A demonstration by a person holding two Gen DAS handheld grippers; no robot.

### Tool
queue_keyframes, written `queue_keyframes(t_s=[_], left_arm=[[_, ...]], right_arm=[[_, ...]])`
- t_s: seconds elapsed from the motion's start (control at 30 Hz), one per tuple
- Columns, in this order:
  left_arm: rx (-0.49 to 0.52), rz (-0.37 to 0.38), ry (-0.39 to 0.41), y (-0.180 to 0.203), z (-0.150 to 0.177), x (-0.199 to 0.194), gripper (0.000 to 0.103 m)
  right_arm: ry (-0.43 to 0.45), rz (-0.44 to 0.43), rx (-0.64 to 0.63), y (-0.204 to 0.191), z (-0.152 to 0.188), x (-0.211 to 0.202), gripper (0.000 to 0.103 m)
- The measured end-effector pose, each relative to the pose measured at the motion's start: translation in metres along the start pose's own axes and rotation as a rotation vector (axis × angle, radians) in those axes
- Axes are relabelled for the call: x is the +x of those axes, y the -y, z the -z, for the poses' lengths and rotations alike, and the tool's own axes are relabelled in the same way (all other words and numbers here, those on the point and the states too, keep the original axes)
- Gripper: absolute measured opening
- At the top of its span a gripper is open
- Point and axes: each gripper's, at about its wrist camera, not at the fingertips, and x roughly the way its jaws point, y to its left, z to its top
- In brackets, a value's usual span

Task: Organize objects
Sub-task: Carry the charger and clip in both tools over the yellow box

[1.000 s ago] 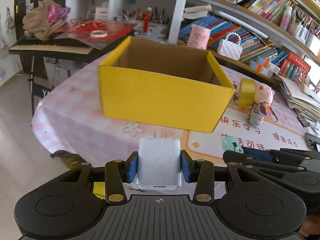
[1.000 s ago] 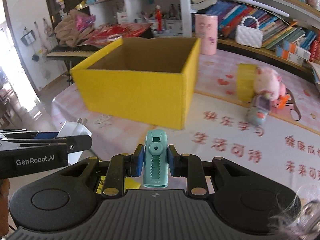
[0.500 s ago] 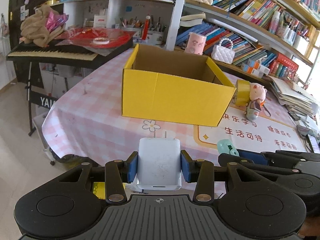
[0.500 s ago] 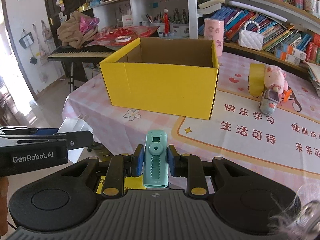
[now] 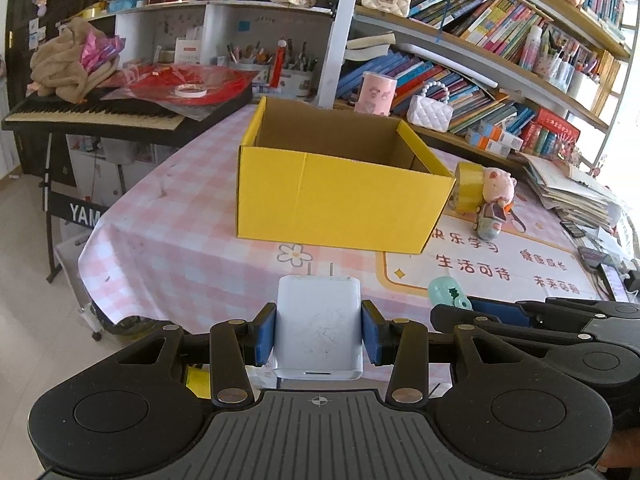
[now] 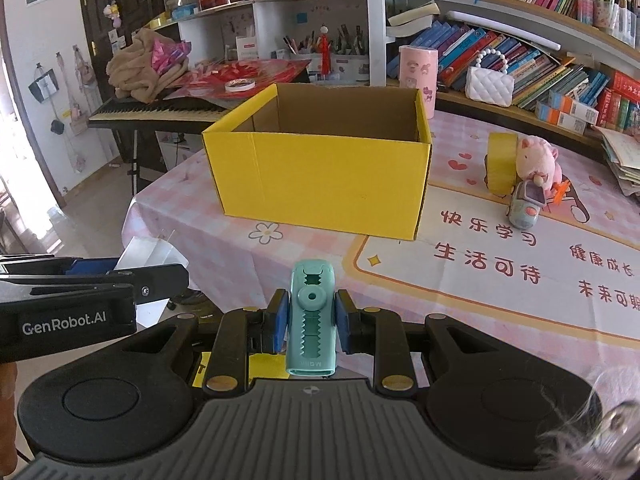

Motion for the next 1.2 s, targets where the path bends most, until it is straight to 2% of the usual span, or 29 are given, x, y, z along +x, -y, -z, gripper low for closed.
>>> queue_keyframes(t_s=[0.37,0.5,0.67,0.8,0.93,1.07,1.2], left_arm=[[0.013,0.019,0.041,0.002,-0.020,0.003,0.042],[0.015,0.020,0.088,0.004,-0.044,0.006,0.042],[0.023,0.010,0.140,0.009,-0.082,0.021,0.042],[0.020,-0.006,0.162,0.012,-0.111,0.043,0.042],[0.001,-0.034,0.154,0.012,-0.134,0.078,0.042],[-0.015,-0.070,0.121,0.013,-0.149,0.115,0.042],[-0.007,-0.111,0.067,0.018,-0.154,0.149,0.042]], right_arm=[[0.013,0.010,0.012,0.004,-0.013,0.003,0.023],[0.054,0.007,0.034,0.013,-0.033,0.007,0.023],[0.135,0.000,0.041,0.026,-0.076,0.018,0.023],[0.176,-0.005,0.034,0.037,-0.112,0.038,0.023],[0.181,-0.005,0.006,0.049,-0.142,0.073,0.023],[0.146,-0.012,-0.029,0.060,-0.163,0.112,0.023],[0.089,-0.028,-0.133,0.063,-0.174,0.148,0.023]])
